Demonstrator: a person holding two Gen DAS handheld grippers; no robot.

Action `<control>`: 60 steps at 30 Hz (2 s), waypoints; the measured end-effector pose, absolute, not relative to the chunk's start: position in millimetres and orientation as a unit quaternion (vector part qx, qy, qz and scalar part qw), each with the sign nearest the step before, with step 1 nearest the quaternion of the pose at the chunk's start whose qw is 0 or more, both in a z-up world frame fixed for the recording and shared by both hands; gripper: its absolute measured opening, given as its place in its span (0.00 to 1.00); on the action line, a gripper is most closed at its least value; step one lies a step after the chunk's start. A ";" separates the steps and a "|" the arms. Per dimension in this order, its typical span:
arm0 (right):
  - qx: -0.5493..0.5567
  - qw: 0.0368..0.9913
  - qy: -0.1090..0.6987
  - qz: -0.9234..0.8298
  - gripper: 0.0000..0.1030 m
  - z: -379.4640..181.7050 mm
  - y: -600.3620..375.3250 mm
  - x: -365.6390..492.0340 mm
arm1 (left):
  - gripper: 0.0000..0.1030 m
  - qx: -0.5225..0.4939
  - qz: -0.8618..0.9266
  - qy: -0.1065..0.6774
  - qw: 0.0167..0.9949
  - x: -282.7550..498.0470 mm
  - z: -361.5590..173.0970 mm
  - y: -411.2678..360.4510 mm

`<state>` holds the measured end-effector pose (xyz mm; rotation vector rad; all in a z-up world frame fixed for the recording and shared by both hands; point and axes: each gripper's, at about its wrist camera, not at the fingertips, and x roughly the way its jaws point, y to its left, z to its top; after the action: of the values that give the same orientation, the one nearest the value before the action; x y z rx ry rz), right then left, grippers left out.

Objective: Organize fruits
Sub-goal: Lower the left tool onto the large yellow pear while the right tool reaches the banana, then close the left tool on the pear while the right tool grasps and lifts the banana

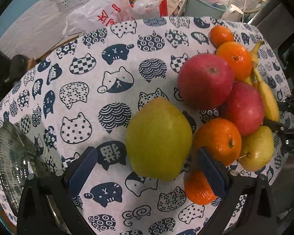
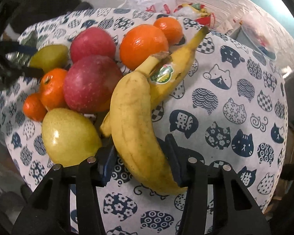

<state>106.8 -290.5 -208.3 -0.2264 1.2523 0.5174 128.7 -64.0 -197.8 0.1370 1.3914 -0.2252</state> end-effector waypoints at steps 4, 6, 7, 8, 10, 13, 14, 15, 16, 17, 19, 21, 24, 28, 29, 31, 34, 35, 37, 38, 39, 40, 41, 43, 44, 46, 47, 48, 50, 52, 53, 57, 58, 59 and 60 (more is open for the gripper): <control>-0.092 0.777 0.577 0.234 0.45 -199.2 -302.9 101.1 | 0.88 0.063 -0.104 0.639 0.760 130.6 -204.9 -62.6; -0.083 0.781 0.575 0.230 0.42 -194.8 -306.3 95.4 | 0.82 0.057 -0.110 0.641 0.758 131.7 -208.1 -62.4; -0.080 0.783 0.574 0.228 0.41 -193.0 -306.7 93.8 | 0.77 0.050 -0.116 0.640 0.758 132.6 -208.8 -62.2; -0.076 0.785 0.573 0.225 0.39 -190.7 -308.9 93.3 | 0.72 0.044 -0.120 0.639 0.758 132.8 -209.3 -62.6; -0.069 0.786 0.572 0.224 0.39 -187.2 -313.4 90.2 | 0.65 0.038 -0.131 0.637 0.759 132.4 -208.5 -64.4; -0.067 0.791 0.566 0.223 0.37 -182.2 -313.9 87.4 | 0.65 0.051 -0.129 0.629 0.765 128.8 -208.4 -68.7; -0.064 0.792 0.565 0.222 0.36 -179.9 -315.2 85.1 | 0.64 0.053 -0.128 0.628 0.766 126.4 -208.6 -70.0; -0.063 0.794 0.563 0.221 0.35 -178.4 -316.5 84.2 | 0.64 0.054 -0.127 0.627 0.766 124.7 -208.6 -72.0; -0.063 0.795 0.562 0.219 0.35 -177.8 -316.4 84.3 | 0.64 0.055 -0.127 0.627 0.767 124.1 -208.5 -73.5; -0.061 0.796 0.561 0.219 0.35 -176.2 -317.8 84.2 | 0.64 0.057 -0.127 0.626 0.767 121.2 -207.5 -75.0; -0.058 0.799 0.558 0.218 0.35 -174.0 -319.0 82.7 | 0.64 0.060 -0.125 0.624 0.769 114.5 -204.7 -74.3; -0.052 0.802 0.554 0.219 0.34 -170.2 -319.0 81.9 | 0.64 0.061 -0.124 0.623 0.770 109.0 -201.9 -72.4; -0.046 0.808 0.545 0.221 0.34 -162.6 -319.3 78.4 | 0.64 0.063 -0.122 0.616 0.776 104.8 -195.9 -72.5; -0.031 0.811 0.537 0.228 0.34 -151.9 -316.9 76.4 | 0.64 0.060 -0.122 0.605 0.785 98.1 -182.7 -68.7; -0.031 0.813 0.534 0.230 0.34 -148.4 -314.9 75.5 | 0.64 0.062 -0.123 0.601 0.788 97.3 -178.9 -69.2; -0.037 0.815 0.529 0.232 0.34 -144.3 -311.1 73.6 | 0.64 0.065 -0.123 0.593 0.793 93.6 -171.6 -70.1; -0.040 0.819 0.520 0.239 0.34 -135.4 -304.6 70.5 | 0.64 0.056 -0.126 0.585 0.799 91.0 -159.9 -67.6; -0.042 0.821 0.517 0.240 0.34 -132.0 -302.2 69.8 | 0.64 0.056 -0.125 0.582 0.801 90.0 -156.8 -65.6; -0.042 0.824 0.510 0.244 0.34 -124.8 -297.3 69.1 | 0.64 0.060 -0.124 0.572 0.809 82.1 -146.3 -64.2; -0.042 0.826 0.506 0.245 0.34 -121.7 -295.0 68.9 | 0.64 0.061 -0.123 0.567 0.812 78.5 -142.0 -63.6; -0.043 0.827 0.504 0.247 0.34 -119.5 -293.0 69.7 | 0.64 0.061 -0.123 0.562 0.816 78.4 -138.8 -60.9; -0.043 0.828 0.501 0.249 0.34 -116.0 -290.0 69.7 | 0.64 0.058 -0.123 0.559 0.818 78.1 -136.1 -58.0; -0.043 0.829 0.496 0.253 0.34 -111.8 -286.0 69.5 | 0.64 0.052 -0.123 0.556 0.821 75.7 -131.6 -55.2; -0.046 0.830 0.492 0.258 0.34 -106.8 -280.2 69.5 | 0.64 0.043 -0.122 0.552 0.824 71.0 -125.5 -48.9; -0.047 0.830 0.490 0.261 0.34 -104.4 -276.0 69.0 | 0.64 0.040 -0.120 0.549 0.826 67.8 -121.5 -45.8; -0.050 0.831 0.486 0.266 0.34 -99.9 -267.5 67.6 | 0.64 0.039 -0.117 0.544 0.830 63.1 -116.2 -40.9; -0.051 0.831 0.483 0.271 0.34 -96.9 -261.8 67.2 | 0.64 0.040 -0.114 0.539 0.834 60.2 -112.0 -37.4; -0.051 0.830 0.482 0.275 0.34 -95.5 -258.7 66.6 | 0.64 0.040 -0.112 0.537 0.835 58.6 -109.9 -35.1; -0.049 0.829 0.480 0.283 0.34 -92.3 -249.1 65.9 | 0.64 0.034 -0.109 0.533 0.838 54.8 -104.8 -28.3; -0.053 0.827 0.479 0.290 0.34 -90.0 -238.1 64.9 | 0.64 0.025 -0.106 0.529 0.841 51.4 -99.4 -20.1; -0.056 0.826 0.478 0.294 0.34 -88.8 -231.9 64.2 | 0.64 0.024 -0.103 0.527 0.844 49.2 -96.7 -16.3; -0.058 0.820 0.475 0.313 0.34 -84.6 -207.6 62.5 | 0.64 0.030 -0.089 0.513 0.853 39.3 -88.0 -0.6; -0.059 0.819 0.474 0.317 0.34 -83.9 -203.1 62.4 | 0.64 0.029 -0.088 0.512 0.854 38.1 -87.0 2.5; -0.060 0.818 0.474 0.321 0.34 -82.9 -195.8 62.2 | 0.64 0.025 -0.086 0.511 0.855 37.1 -85.8 6.7; -0.061 0.816 0.474 0.326 0.34 -82.0 -188.0 62.2 | 0.64 0.020 -0.083 0.511 0.855 35.4 -85.0 12.4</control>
<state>62.2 -188.0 -82.0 -0.1308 1.0110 0.6950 35.4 12.4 -85.0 0.0415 1.0739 -0.1755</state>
